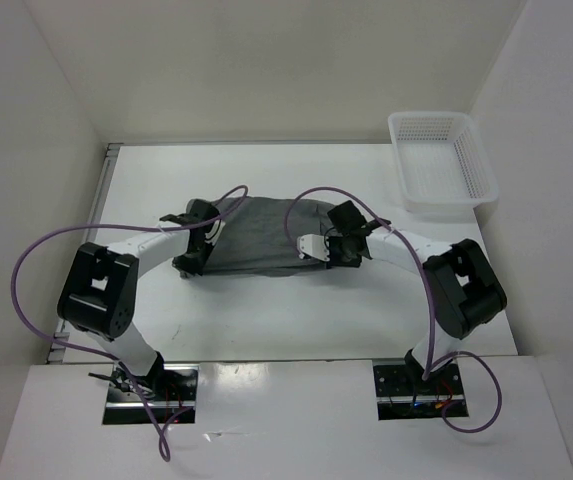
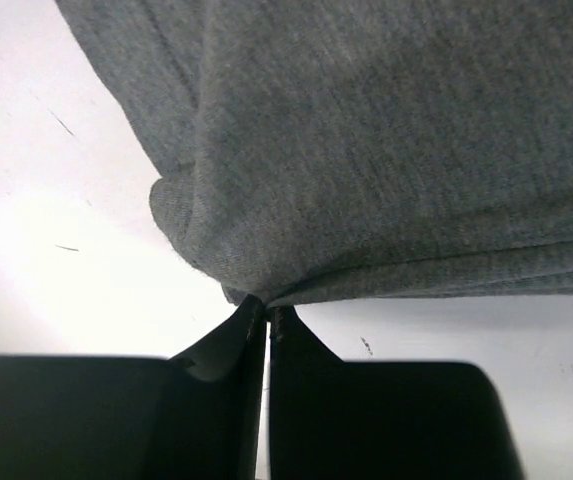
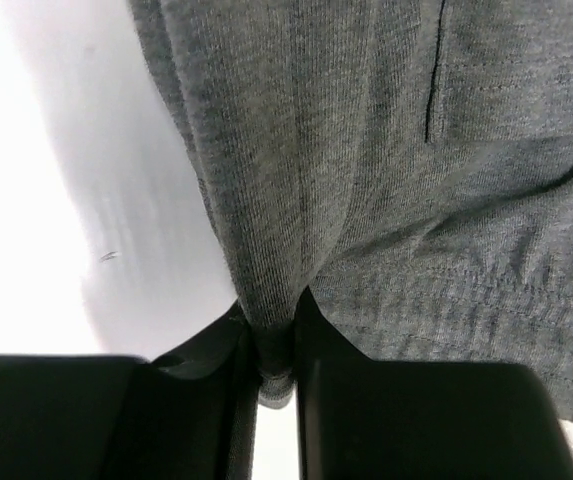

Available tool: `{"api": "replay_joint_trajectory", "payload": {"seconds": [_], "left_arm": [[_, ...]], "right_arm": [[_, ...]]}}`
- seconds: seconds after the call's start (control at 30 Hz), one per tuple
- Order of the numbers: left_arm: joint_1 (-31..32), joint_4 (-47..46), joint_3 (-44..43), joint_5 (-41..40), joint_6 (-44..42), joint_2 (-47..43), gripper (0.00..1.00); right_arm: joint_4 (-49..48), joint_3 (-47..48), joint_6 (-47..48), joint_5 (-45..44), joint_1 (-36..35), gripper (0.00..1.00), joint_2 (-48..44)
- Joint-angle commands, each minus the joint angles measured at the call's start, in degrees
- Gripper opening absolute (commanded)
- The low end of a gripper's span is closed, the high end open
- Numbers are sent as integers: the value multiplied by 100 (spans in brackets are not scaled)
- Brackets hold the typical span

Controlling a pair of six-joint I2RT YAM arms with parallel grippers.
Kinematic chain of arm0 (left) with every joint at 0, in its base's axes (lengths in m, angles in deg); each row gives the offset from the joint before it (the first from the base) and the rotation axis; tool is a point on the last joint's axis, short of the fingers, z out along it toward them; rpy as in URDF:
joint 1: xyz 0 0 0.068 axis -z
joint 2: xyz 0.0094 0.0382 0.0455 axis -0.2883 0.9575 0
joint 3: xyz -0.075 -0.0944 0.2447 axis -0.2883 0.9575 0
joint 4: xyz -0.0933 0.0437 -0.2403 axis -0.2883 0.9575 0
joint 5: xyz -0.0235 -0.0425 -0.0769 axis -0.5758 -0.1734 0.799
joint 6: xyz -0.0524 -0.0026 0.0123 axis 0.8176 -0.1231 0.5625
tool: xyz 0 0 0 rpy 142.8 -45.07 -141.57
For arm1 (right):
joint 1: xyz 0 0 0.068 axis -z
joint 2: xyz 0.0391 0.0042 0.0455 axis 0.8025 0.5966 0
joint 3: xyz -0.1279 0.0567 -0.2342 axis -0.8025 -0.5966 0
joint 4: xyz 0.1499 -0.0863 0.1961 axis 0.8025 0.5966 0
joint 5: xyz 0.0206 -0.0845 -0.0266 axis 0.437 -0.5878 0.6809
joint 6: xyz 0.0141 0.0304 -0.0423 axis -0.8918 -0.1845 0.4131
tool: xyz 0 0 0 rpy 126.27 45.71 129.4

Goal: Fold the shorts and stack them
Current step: Fold the shorts

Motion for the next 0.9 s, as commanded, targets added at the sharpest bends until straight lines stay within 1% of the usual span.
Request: {"api": "replay_joint_trajectory", "payload": {"seconds": [0.0, 0.03, 0.07, 0.1, 0.13, 0.17, 0.23, 0.27, 0.3, 0.33, 0.37, 0.4, 0.43, 0.47, 0.5, 0.53, 0.57, 0.6, 0.63, 0.67, 0.7, 0.73, 0.77, 0.8, 0.87], "left_arm": [[34, 312, 213, -130, -21, -149, 3], [121, 312, 265, -130, -21, -149, 13], [192, 381, 266, -70, -21, -149, 21], [253, 382, 170, -69, -21, -149, 28], [254, 452, 108, -69, -21, -218, 35], [254, 557, 55, -17, -21, -219, 45], [254, 741, -102, -16, -21, -403, 56], [254, 838, -182, 53, -21, -464, 60], [254, 952, -261, 54, -21, -630, 61], [254, 1188, -453, 115, -21, -710, 61], [254, 1312, -559, 177, -21, -807, 61], [63, 1557, -691, 430, -21, -947, 62], [-35, 1664, -831, 597, -21, -948, 62], [-114, 1726, -1094, 756, -21, -1009, 62], [-176, 1727, -1218, 1018, -21, -1010, 62], [-177, 1727, -1367, 1117, -21, -906, 64], [-177, 1727, -1543, 1231, -21, -818, 64], [-177, 1622, -1954, 1415, -21, -590, 64], [-116, 1526, -2167, 1416, -21, -466, 65], [-46, 1307, -2386, 1416, -21, -161, 70], [86, 1235, -2597, 1469, -21, 25, 71], [148, 1235, -3104, 1565, -21, 236, 71], [201, 1235, -3361, 1688, -21, 664, 71], [253, 1235, -3599, 1933, -21, 877, 73], [333, 1235, -4134, 2162, -21, 1430, 73]], "right_arm": [[672, -20, 88, 174, -24, 15, -243], [585, -90, 18, 175, -86, 33, -313], [584, -91, 18, 175, -138, 55, -314], [584, 22, -182, 305, -139, 75, -436], [584, 102, -324, 307, -139, 78, -437], [584, 198, -482, 376, -139, 79, -532], [697, 663, -903, 587, -139, 80, -726], [751, 1048, -1114, 710, -61, 80, -805], [803, 1243, -1342, 1059, 123, 80, -893], [804, 1402, -1928, 1228, 255, 80, -1068], [804, 1595, -2255, 1377, 387, 80, -1174], [717, 1597, -2946, 1666, 745, 80, -1366], [603, 1597, -3362, 1756, 949, 80, -1447], [271, 1527, -3827, 1835, 1151, 80, -1448], [111, 1448, -4284, 1906, 1518, 80, -1448], [-12, 1378, -5168, 1906, 1661, 77, -1352], [-92, 1264, -5559, 1906, 1759, 77, -1229], [-153, 1210, -5894, 1906, 1829, 75, -1097], [-206, 1132, -6506, 1906, 1978, 75, -896], [-268, 992, -6808, 1906, 2049, 75, -807], [-320, 929, -7072, 1802, 2110, 75, -702], [-321, 842, -7432, 1635, 2163, 75, -535], [-321, 841, -7522, 1564, 2164, 75, -464], [-243, 762, -7576, 1563, 2164, 75, -411], [-242, 622, -7751, 1563, 2164, 75, -279]]}}
